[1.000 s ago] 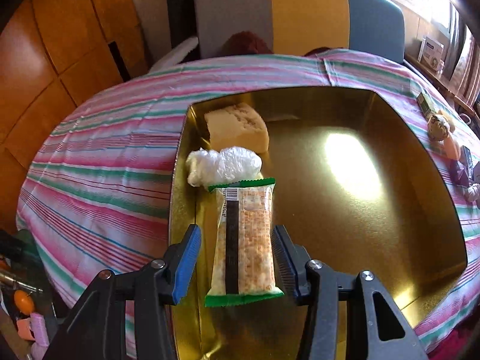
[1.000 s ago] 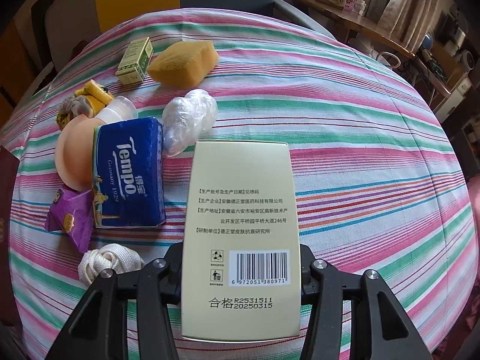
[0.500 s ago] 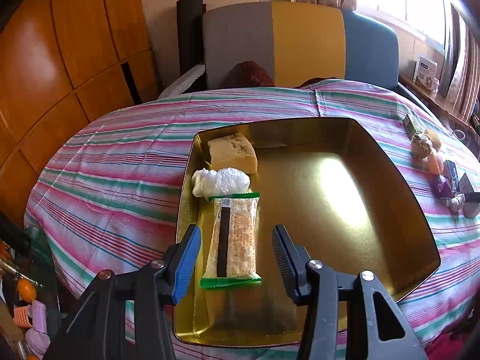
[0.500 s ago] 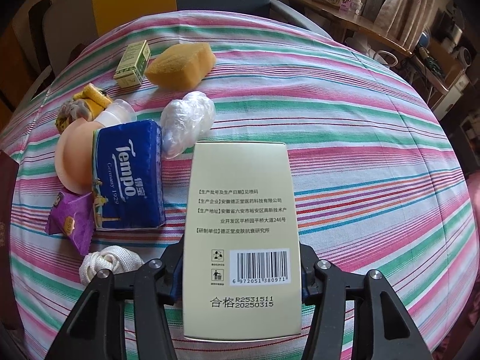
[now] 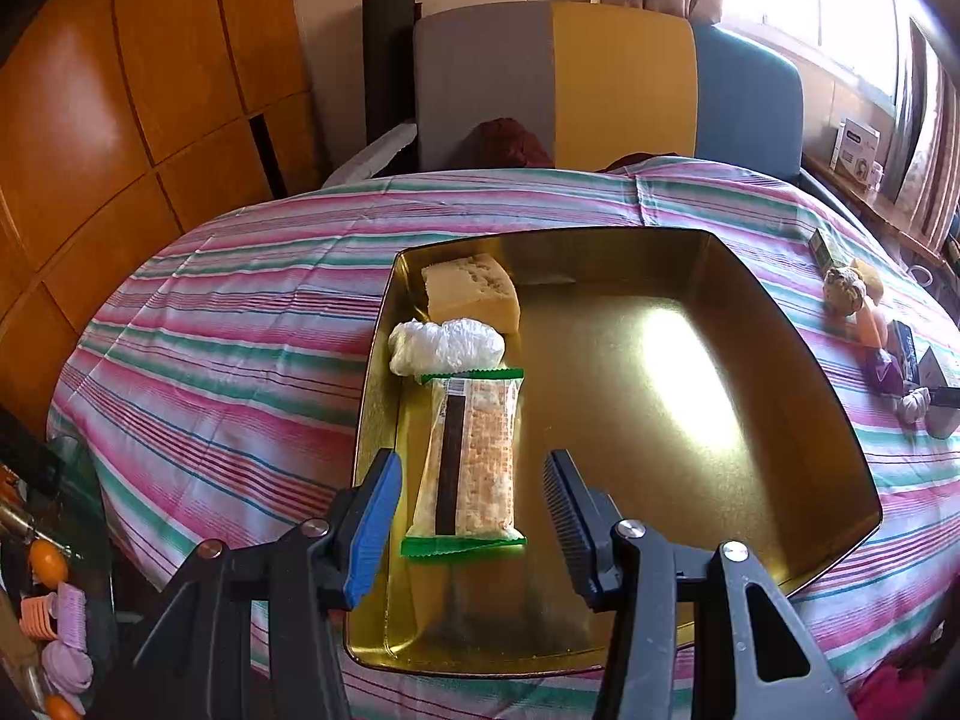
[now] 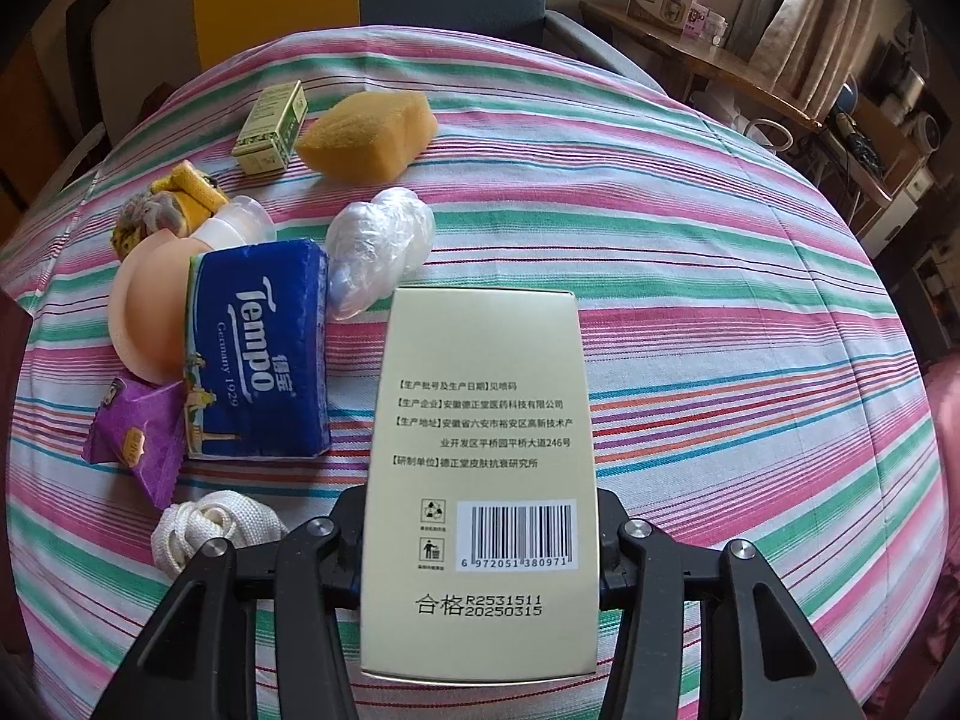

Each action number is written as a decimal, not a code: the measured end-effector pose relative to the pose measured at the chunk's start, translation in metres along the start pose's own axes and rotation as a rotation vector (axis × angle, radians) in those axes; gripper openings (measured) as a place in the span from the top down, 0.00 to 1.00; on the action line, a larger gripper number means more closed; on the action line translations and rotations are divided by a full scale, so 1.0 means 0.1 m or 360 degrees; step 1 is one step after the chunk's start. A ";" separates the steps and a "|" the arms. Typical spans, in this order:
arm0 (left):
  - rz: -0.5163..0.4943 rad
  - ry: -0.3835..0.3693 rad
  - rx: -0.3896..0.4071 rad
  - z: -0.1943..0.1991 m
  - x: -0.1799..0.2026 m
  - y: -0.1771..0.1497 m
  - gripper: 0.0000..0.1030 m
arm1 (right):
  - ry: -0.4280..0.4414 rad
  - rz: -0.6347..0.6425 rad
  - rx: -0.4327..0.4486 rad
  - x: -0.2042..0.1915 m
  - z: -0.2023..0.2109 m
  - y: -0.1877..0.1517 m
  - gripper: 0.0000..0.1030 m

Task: Organize objects
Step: 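Carry the cream medicine box with the right tool into the tray and release, then move both tools back toward the remaining items on the table, then grasp the purple snack packet with the left tool while the right tool grasps the white rolled sock, then carry the purple snack packet with the left tool into the tray and release, then carry the white rolled sock with the right tool into the tray and release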

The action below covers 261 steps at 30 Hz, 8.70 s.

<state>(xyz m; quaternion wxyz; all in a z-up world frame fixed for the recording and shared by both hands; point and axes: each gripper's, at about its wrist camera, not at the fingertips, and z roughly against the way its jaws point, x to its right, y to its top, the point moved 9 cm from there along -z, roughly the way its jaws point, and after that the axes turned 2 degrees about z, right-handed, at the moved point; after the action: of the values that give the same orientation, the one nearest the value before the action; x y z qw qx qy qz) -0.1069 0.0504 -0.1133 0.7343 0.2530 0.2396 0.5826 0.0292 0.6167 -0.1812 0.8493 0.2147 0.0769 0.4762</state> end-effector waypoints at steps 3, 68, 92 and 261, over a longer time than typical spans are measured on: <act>0.0007 -0.0004 0.0002 0.00 -0.01 -0.01 0.52 | 0.0003 -0.0009 0.0002 -0.02 0.02 -0.01 0.51; -0.0031 -0.0212 0.0052 0.28 0.14 0.03 0.51 | 0.0726 0.0517 0.0264 -3.26 1.47 0.05 0.08; -0.0650 -0.0698 -0.0055 0.46 2.48 0.06 0.51 | 0.0184 -0.0740 0.0285 0.37 0.71 0.17 0.02; 0.0091 0.0061 0.0214 0.53 -0.45 0.15 0.48 | 0.0901 0.0973 0.0308 -3.92 1.78 -0.33 0.60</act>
<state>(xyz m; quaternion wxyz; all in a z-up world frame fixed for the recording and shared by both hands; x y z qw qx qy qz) -0.0933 0.0040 -0.0608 0.6939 0.2973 0.2848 0.5907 -0.0955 0.2204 -0.0653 0.5904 0.1672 0.2841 0.7367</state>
